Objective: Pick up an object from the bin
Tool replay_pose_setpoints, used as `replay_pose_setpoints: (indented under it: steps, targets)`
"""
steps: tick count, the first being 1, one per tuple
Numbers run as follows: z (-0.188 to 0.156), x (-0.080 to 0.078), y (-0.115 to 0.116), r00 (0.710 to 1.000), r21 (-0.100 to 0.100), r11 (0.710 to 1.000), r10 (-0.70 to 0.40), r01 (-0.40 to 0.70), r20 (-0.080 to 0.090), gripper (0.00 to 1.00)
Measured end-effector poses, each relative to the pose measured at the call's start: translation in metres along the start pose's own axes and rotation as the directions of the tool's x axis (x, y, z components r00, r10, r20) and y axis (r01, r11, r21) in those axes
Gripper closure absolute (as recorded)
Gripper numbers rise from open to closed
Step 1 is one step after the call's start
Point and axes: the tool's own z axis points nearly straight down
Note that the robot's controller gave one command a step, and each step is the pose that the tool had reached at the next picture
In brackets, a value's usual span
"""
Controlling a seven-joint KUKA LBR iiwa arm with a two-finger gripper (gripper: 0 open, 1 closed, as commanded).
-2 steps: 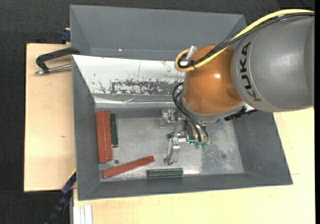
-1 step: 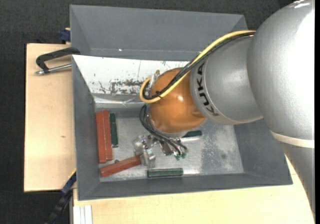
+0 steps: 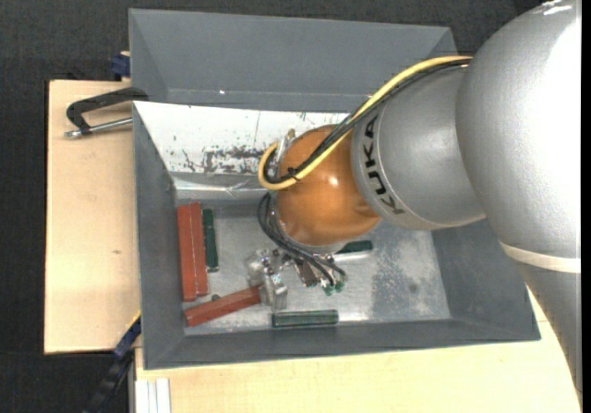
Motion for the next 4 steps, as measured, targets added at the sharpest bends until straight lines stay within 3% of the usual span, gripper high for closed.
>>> replay_pose_setpoints:
  steps: [1,2,3,4]
  targets:
    - [-0.036,0.000,-0.003,1.000,0.000,1.000,0.003,-0.003,-0.003,1.00]
    - [-0.168,-0.003,0.012,0.999,0.001,0.999,0.033,-0.033,0.003,1.00]
    - [-0.168,-0.003,0.012,0.999,0.001,0.999,0.034,-0.034,0.003,1.00]
    - [-0.082,-0.021,0.009,0.999,0.000,0.999,0.034,-0.034,-0.001,0.00]
